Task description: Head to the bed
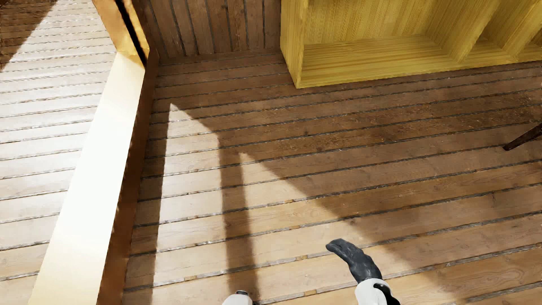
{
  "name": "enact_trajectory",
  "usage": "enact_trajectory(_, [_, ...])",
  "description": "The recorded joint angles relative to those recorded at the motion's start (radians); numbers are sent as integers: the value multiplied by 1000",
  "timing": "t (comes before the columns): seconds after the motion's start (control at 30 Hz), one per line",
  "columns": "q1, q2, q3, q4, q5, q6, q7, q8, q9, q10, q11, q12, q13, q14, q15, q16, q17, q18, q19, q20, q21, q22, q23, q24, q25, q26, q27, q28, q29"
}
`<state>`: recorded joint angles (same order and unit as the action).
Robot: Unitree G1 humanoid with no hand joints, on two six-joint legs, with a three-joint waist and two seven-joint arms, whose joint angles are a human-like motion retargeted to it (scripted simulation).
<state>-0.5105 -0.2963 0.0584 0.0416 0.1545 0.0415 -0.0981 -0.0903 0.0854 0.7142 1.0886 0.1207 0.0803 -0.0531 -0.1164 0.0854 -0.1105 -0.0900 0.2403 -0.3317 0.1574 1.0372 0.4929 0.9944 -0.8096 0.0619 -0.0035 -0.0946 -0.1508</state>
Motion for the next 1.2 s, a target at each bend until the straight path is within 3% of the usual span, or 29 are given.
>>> enact_trajectory(0.03, [18, -58, 9, -1, -82, -16, 40, -31, 1, 9, 88, -51, 4, -18, -8, 18, -6, 4, 4, -34, -5, 28, 20, 48, -1, 10, 34, -28, -14])
enact_trajectory(0.07, [47, -99, 11, -5, -187, -30, 61, -63, -1, -11, 99, -103, 5, -19, -25, 37, -13, 6, -27, -35, 2, 39, 56, 82, -4, 41, 62, -26, -12])
enact_trajectory(0.1, [81, -120, 9, -12, -289, -43, 69, -121, -4, -45, 33, -149, 3, -6, -38, 49, -23, 4, -112, 8, 17, 24, 106, 82, -12, 89, 78, 18, 11])
enact_trajectory(0.13, [112, -123, 4, -18, -358, -52, 67, -175, -8, -83, -102, -182, 1, 14, -60, 51, -37, -1, -185, 92, 31, -18, 160, 38, -22, 125, 88, 91, 45])
enact_trajectory(0.17, [140, -113, -4, -26, -389, -57, 57, -211, -11, -119, -286, -212, 6, 33, -60, 44, -49, -5, -216, 188, 38, -76, 208, -41, -32, 122, 102, 165, 79])
enact_trajectory(0.23, [174, -93, -18, -45, -363, -55, 9, -159, -13, -167, -631, -285, 23, 42, 114, 49, -60, -16, -189, 271, 23, -201, 271, -187, -43, 38, 140, 232, 121])
enact_trajectory(0.27, [176, -90, -19, -56, -363, -51, -21, -142, -12, -166, -670, -328, 40, 25, 151, 75, -60, -22, -185, 243, 5, -265, 282, -206, -39, -3, 151, 245, 109])
enact_trajectory(0.3, [166, -95, -17, -67, -378, -47, -46, -165, -10, -152, -645, -368, 59, 7, 116, 107, -54, -28, -200, 202, -16, -333, 286, -194, -26, -27, 156, 265, 75])
enact_trajectory(0.37, [144, -109, -17, -69, -401, -32, -59, -220, -9, -133, -604, -397, 82, -23, 91, 117, -50, -15, -224, 184, -30, -467, 308, -180, 4, -30, 154, 334, 28])
enact_trajectory(0.43, [146, -95, -25, -33, -401, -15, 10, -252, -15, -97, -610, -350, 79, -89, 108, 52, -83, -18, -223, 212, 14, -562, 329, -268, -15, -24, 155, 392, 72])
enact_trajectory(0.47, [154, -86, -28, -20, -396, -9, 41, -259, -18, -55, -618, -319, 74, -118, 120, 33, -97, -22, -220, 193, 26, -583, 323, -303, -24, -36, 156, 385, 81])
enact_trajectory(0.5, [163, -78, -30, -20, -391, -3, 48, -260, -22, 0, -622, -291, 73, -137, 131, 38, -100, -20, -218, 147, 19, -584, 306, -290, -16, -58, 159, 340, 66])
enact_trajectory(0.57, [191, -73, -31, -45, -377, 5, 7, -250, -27, 99, -615, -241, 78, -158, 148, 60, -77, -23, -215, 78, -30, -520, 251, -148, 43, -105, 163, 183, 8])
enact_trajectory(0.6, [212, -79, -31, -65, -367, 8, -34, -237, -29, 128, -600, -214, 80, -172, 152, 43, -63, -33, -216, 97, -50, -458, 219, -91, 75, -94, 158, 121, -17])
enact_trajectory(0.63, [237, -92, -31, -92, -358, 8, -87, -218, -30, 141, -578, -186, 78, -183, 155, 7, -53, -45, -217, 149, -61, -380, 187, -76, 99, -45, 151, 102, -35])
enact_trajectory(0.7, [295, -136, -34, -148, -343, 1, -202, -170, -26, 116, -516, -155, 74, -187, 159, -58, -40, -54, -221, 256, -67, -189, 116, -110, 121, 74, 135, 144, -53])
enact_trajectory(0.73, [317, -164, -39, -167, -333, -6, -239, -141, -20, 83, -494, -151, 74, -186, 169, -65, -36, -33, -227, 256, -68, -81, 76, -99, 123, 103, 113, 127, -59])
enact_trajectory(0.8, [309, -211, -59, -137, -290, -27, -168, -82, -5, 6, -554, -167, 70, -232, 244, -42, -25, 32, -224, 159, -51, 115, -29, 4, 109, 72, 56, -33, -63])
enact_trajectory(0.83, [280, -230, -69, -108, -258, -39, -97, -47, 1, -36, -647, -182, 64, -240, 326, -33, -22, 40, -185, 111, -34, 182, -78, 54, 83, 40, 29, -119, -58])
enact_trajectory(0.87, [246, -250, -75, -83, -219, -50, -34, -13, 4, -75, -744, -198, 60, -228, 399, -28, -19, 37, -83, 77, -14, 225, -118, 93, 43, 23, 12, -179, -43])
enact_trajectory(0.9, [212, -271, -78, -55, -183, -62, 32, -3, 5, -103, -777, -215, 61, -206, 387, -25, -17, 30, 3, 51, 6, 244, -149, 127, -3, 19, 5, -203, -17])
enact_trajectory(0.93, [186, -288, -80, -20, -185, -71, 96, -32, 6, -127, -703, -230, 69, -180, 297, -18, -13, 23, 1, 24, 24, 243, -170, 165, -39, 22, -1, -188, 16])
enact_trajectory(0.97, [172, -288, -86, 14, -236, -78, 152, -102, 4, -155, -568, -247, 84, -150, 179, -8, -11, 14, -33, -10, 34, 225, -180, 212, -53, 28, -9, -141, 46])
enact_trajectory(1.03, [173, -211, -103, 62, -387, -87, 248, -285, -8, -231, -324, -286, 134, -79, -3, 9, -17, -11, -173, -90, 9, 152, -163, 323, -31, 38, 2, -13, 66])
enact_trajectory(1.07, [181, -157, -113, 81, -449, -89, 291, -313, -18, -273, -248, -304, 161, -44, -58, 15, -22, -26, -220, -100, -23, 90, -138, 351, -13, 38, 26, 51, 45])
enact_trajectory(1.13, [203, -61, -122, 128, -566, -90, 396, -316, -41, -344, -176, -319, 185, 17, -136, 25, -23, -65, -252, -40, -107, -90, -58, 339, 31, 12, 112, 183, -27])
enact_trajectory(1.2, [219, 24, -110, 197, -743, -95, 533, -441, -65, -377, -186, -303, 171, 64, -221, 42, -38, -111, -272, 60, -187, -312, 47, 288, 61, -19, 213, 321, -74])
